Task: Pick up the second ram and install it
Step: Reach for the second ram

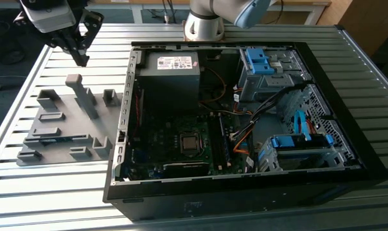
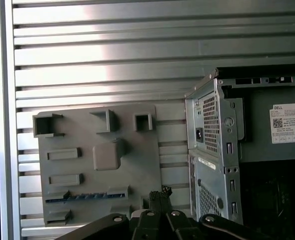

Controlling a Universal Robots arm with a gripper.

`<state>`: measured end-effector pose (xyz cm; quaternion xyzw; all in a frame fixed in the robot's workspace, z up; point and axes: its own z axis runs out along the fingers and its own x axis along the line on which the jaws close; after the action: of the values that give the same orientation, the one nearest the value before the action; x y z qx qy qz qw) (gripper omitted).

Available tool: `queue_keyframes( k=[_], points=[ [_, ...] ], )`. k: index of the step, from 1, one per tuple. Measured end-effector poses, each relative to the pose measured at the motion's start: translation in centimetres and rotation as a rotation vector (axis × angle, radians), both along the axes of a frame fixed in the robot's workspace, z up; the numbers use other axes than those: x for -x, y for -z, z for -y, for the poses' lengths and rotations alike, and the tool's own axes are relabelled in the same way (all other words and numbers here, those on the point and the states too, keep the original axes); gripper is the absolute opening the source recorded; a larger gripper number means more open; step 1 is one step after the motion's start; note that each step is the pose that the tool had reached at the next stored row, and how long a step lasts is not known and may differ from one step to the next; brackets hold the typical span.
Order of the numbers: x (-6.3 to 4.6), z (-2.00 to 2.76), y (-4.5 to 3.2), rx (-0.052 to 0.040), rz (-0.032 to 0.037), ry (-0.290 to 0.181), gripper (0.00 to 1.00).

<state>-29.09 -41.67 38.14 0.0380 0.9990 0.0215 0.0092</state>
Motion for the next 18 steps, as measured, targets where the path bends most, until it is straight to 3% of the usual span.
queue_keyframes(
  k=[6, 14, 18],
  points=[
    [0.5, 0.23, 0.03, 0.0, 0.0, 0.0, 0.11],
    [2.3, 0.66, 0.1, 0.0, 0.0, 0.0, 0.11],
    [3.8, 0.67, 0.15, -0.0001, 0.0, 0.0, 0.11]
  ],
)
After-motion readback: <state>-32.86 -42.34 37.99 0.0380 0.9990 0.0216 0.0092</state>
